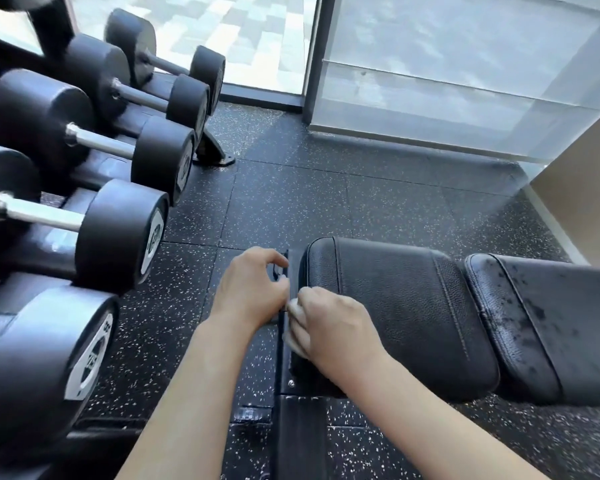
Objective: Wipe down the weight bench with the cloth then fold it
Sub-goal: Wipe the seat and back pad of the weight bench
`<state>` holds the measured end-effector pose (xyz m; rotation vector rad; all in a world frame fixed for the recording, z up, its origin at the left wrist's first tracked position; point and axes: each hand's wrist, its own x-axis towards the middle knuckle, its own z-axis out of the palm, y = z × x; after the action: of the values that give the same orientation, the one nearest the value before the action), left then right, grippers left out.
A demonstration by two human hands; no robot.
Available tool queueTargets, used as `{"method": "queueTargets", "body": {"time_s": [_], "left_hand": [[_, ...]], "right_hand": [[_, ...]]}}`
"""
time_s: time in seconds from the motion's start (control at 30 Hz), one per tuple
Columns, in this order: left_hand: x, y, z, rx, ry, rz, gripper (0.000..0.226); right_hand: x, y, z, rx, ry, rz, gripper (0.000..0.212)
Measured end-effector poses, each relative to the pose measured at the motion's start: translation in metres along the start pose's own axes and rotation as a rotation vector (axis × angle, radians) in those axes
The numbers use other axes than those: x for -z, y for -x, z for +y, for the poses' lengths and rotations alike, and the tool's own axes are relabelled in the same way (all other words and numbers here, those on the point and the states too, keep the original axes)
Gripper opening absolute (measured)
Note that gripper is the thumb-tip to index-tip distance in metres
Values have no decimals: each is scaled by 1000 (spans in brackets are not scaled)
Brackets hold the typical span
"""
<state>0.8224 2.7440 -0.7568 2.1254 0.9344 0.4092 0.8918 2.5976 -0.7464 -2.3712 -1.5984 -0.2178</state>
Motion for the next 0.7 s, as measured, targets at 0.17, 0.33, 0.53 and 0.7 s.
{"method": "queueTargets", "body": {"time_s": [0.17,0.33,0.53,0.7], "left_hand": [[-3,1,0,-118,46,-27,21],[-11,4,7,-170,70,-48,26],[-39,18,26,-323,17,-106,29],[-52,15,30,-319,-18,-60,25]], "right_hand": [[15,76,11,39,-109,-50,34],[29,72,65,-44,-129,54,27],[13,-26,147,-375,-44,71,27],[2,-73,163,-492,-35,38,25]]}}
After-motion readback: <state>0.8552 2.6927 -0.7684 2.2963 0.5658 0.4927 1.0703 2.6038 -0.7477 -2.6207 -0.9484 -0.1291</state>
